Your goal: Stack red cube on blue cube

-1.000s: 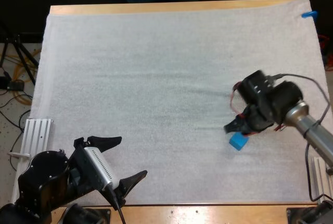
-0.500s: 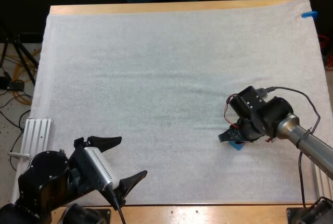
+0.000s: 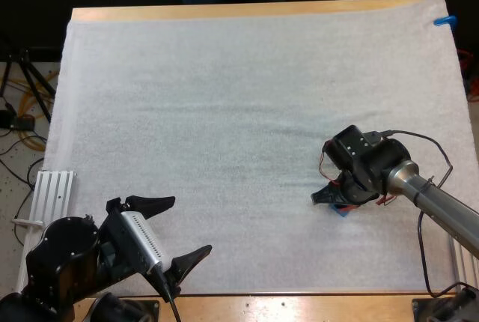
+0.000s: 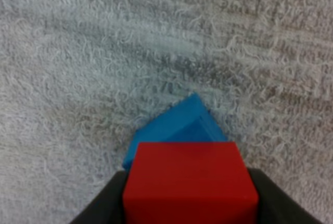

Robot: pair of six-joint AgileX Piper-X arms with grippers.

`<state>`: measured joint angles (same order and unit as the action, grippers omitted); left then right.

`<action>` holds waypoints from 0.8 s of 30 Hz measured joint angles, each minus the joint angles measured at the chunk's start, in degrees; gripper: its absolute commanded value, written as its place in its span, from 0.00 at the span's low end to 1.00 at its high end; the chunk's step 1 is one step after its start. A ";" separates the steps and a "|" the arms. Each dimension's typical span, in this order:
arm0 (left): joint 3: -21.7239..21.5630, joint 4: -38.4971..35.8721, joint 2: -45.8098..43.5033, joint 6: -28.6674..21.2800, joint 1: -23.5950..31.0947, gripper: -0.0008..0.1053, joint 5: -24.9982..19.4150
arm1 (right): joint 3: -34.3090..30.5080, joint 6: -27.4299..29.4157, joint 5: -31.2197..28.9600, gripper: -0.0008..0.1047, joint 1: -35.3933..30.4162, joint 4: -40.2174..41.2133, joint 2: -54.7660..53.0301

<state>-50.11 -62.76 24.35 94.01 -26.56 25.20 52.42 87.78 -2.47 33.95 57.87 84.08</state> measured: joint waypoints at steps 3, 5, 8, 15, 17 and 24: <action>0.00 0.00 0.00 0.00 0.00 0.83 0.14 | 0.46 0.00 -0.12 0.62 0.00 0.42 0.13; 0.00 0.00 0.00 0.00 0.00 0.83 0.14 | 1.06 0.00 -0.11 0.66 0.00 0.44 0.09; 0.00 0.00 0.00 0.00 0.00 0.83 0.14 | 2.65 0.00 -0.11 0.67 0.00 0.55 -0.11; 0.00 0.00 0.00 0.00 0.00 0.83 0.14 | 6.69 -0.06 -0.25 0.67 0.00 4.85 -7.50; 0.00 0.00 0.00 0.00 0.00 0.83 0.14 | 6.94 -0.06 -0.95 0.67 0.00 5.30 -10.41; 0.00 0.13 1.62 -0.70 1.19 0.83 -3.88 | 7.03 5.39 -6.40 0.67 -5.16 3.08 -17.37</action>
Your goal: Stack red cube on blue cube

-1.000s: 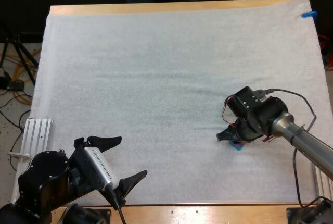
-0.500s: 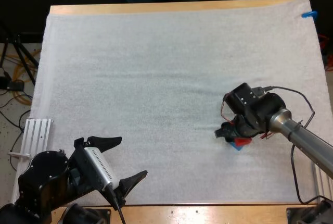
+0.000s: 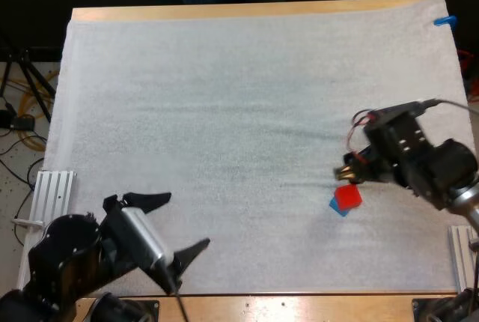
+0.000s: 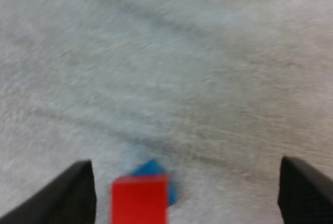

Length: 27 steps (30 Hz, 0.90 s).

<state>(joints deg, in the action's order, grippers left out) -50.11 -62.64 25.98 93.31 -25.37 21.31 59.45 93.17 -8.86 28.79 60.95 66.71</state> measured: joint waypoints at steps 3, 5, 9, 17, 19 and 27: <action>0.00 1.42 2.83 -0.11 2.59 0.83 -0.91 | 0.00 2.05 1.27 0.67 -5.89 -0.81 0.17; 0.00 3.77 4.18 -0.24 4.79 0.83 -1.11 | 0.00 2.94 2.14 0.67 -9.84 -1.94 0.17; 0.00 8.84 6.81 -0.23 11.69 0.83 -1.28 | -0.10 5.34 5.92 0.67 -18.11 -4.59 -0.56; 0.00 9.64 7.60 -0.23 24.39 0.83 -1.38 | -0.10 13.12 6.39 0.67 -28.33 -4.13 -7.65; 0.00 9.62 7.29 -0.23 24.65 0.83 -1.38 | -0.10 13.90 6.39 0.67 -29.72 -3.71 -10.17; 0.00 9.28 2.69 0.11 24.63 0.83 -1.38 | -3.24 20.54 7.03 0.66 -29.80 -3.41 -25.97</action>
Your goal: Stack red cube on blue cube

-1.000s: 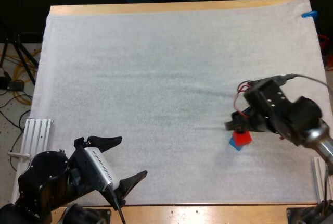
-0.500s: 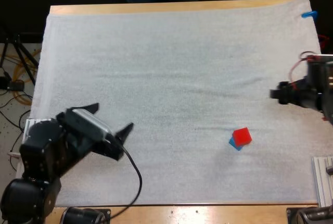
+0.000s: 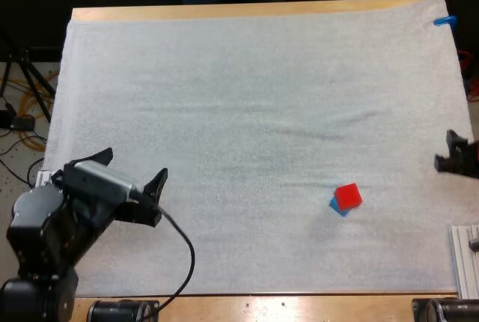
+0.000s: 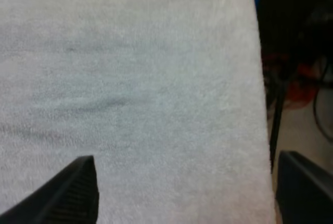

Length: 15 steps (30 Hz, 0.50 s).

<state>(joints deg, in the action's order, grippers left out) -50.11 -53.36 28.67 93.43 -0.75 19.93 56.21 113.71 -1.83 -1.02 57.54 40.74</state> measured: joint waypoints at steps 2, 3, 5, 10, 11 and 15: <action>0.00 0.00 -2.26 0.00 0.00 0.83 0.00 | -1.46 0.31 0.37 0.66 0.00 0.06 -3.96; 0.00 0.00 -3.74 0.00 0.00 0.83 0.00 | -2.53 0.55 1.17 0.66 0.00 0.29 -6.88; 0.00 0.00 -6.48 0.00 0.00 0.83 0.00 | -4.03 0.57 3.25 0.66 0.00 0.63 -10.81; 0.00 -0.41 -14.31 -0.49 0.00 0.83 0.00 | -6.81 0.69 7.61 0.66 0.00 1.83 -23.30; 0.00 -0.72 -16.11 -0.93 0.00 0.83 0.00 | -7.29 0.33 7.72 0.66 0.00 1.82 -26.22; -0.07 -5.07 -24.07 -3.03 0.00 0.83 0.00 | -8.83 -1.48 7.82 0.66 0.00 1.82 -34.62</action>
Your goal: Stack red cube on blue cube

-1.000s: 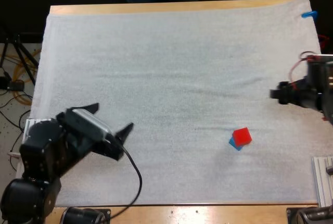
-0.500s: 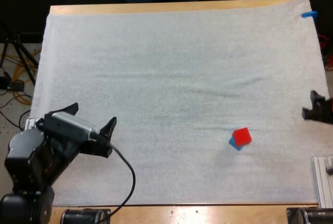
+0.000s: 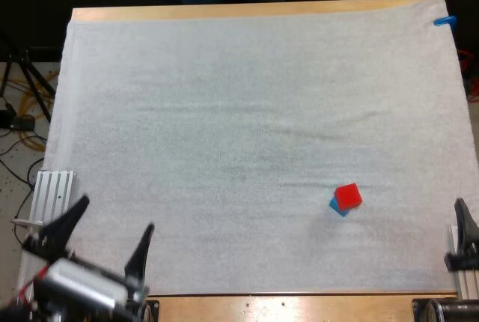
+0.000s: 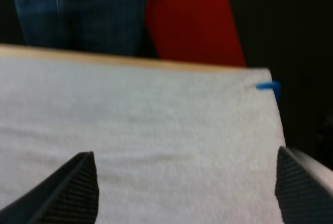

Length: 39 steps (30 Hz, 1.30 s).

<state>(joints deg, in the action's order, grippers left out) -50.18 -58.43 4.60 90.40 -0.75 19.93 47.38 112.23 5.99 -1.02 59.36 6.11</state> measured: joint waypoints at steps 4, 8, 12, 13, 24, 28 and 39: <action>-0.08 -5.64 -4.90 -0.57 0.00 0.83 0.00 | -1.12 -0.43 0.16 0.66 0.00 0.22 -6.00; -0.16 -12.02 -5.52 -0.79 0.00 0.83 0.00 | -1.40 -1.92 -0.02 0.66 0.00 5.46 -7.04; -0.26 -18.60 -5.52 -0.79 0.00 0.83 0.00 | -2.04 -4.07 0.63 0.66 0.00 9.57 -7.04; -0.29 -19.74 -5.52 -0.79 0.00 0.83 0.00 | -2.00 -4.12 0.63 0.66 0.00 9.83 -7.04; 9.88 -9.20 -5.40 -2.23 0.00 0.83 0.10 | -7.63 -4.06 0.63 0.66 0.00 2.83 -7.04; 16.69 -2.97 -5.40 1.29 0.00 0.83 0.10 | -12.11 -4.30 0.63 0.66 0.00 0.69 -6.93; 22.68 2.19 -5.30 3.91 0.00 0.83 0.10 | -17.70 -8.13 0.63 0.66 0.00 -0.04 -6.93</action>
<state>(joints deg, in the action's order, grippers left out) -27.50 -56.23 -0.70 94.30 -0.75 20.04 29.68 104.09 6.63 -1.02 59.32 -0.82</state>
